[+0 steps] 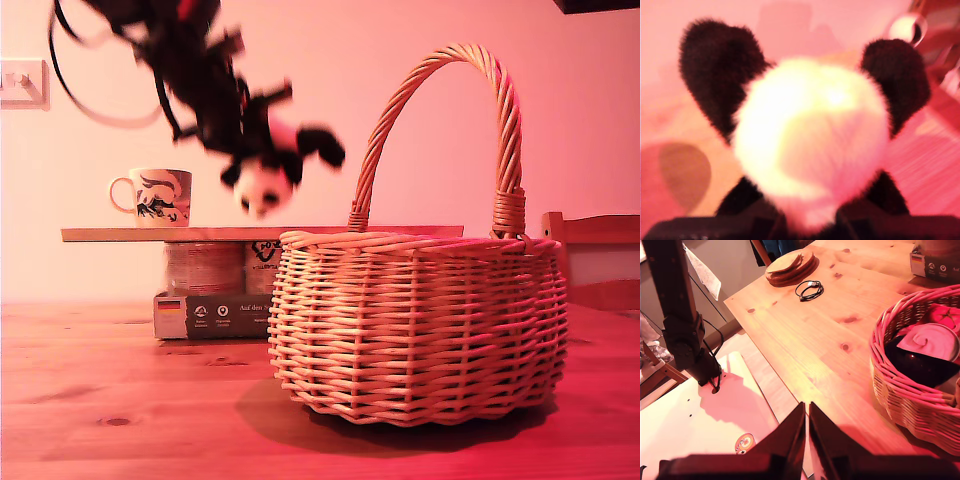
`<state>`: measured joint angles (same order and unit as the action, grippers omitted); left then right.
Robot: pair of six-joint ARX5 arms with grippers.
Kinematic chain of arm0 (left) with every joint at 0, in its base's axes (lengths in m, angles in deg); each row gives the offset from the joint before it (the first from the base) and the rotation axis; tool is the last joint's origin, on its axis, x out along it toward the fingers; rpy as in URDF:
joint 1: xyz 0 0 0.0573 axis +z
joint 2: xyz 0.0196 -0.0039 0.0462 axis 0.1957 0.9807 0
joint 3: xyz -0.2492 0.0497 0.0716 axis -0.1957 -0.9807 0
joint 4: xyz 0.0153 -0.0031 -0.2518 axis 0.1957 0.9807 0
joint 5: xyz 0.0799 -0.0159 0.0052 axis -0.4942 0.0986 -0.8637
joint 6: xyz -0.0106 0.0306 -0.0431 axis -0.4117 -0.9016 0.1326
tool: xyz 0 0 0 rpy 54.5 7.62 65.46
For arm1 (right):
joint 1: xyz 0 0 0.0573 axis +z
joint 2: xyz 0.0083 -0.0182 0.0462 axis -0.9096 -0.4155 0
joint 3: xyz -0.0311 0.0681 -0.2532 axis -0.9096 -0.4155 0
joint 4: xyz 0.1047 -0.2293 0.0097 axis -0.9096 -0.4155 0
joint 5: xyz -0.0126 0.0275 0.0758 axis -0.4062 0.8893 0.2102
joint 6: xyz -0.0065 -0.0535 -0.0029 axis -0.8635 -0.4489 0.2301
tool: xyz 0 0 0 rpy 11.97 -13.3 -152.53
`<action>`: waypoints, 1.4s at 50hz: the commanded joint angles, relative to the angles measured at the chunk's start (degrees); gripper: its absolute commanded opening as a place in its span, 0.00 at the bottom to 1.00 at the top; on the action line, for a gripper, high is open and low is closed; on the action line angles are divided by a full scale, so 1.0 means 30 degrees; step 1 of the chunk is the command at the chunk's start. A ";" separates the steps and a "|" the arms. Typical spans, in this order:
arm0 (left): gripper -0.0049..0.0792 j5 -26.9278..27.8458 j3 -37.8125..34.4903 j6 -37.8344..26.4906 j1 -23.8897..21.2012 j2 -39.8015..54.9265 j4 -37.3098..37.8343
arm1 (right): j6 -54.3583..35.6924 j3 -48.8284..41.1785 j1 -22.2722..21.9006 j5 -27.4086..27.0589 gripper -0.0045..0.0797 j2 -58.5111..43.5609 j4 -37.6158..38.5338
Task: Pick up the stuffed panda toy and place it on the shelf behind you
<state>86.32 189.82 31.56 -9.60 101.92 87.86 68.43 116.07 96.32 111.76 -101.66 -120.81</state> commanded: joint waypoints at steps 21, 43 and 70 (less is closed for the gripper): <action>0.60 0.0233 0.0430 -0.0160 -0.0233 0.0044 -0.1268 | -0.0124 0.0204 0.0080 0.0000 0.04 -0.0066 0.0080; 0.21 0.1078 0.2368 -0.0415 -0.0255 -0.0576 0.3373 | -0.0204 0.0204 0.0080 -0.0007 0.04 -0.0066 0.0080; 0.03 -0.0160 0.2754 -0.1807 -0.0255 -0.5348 0.9573 | -0.0481 0.0204 0.0080 -0.0022 0.04 -0.0066 0.0073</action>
<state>86.23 197.84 26.38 -10.10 87.38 115.70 67.17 116.10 96.32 111.76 -101.66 -120.81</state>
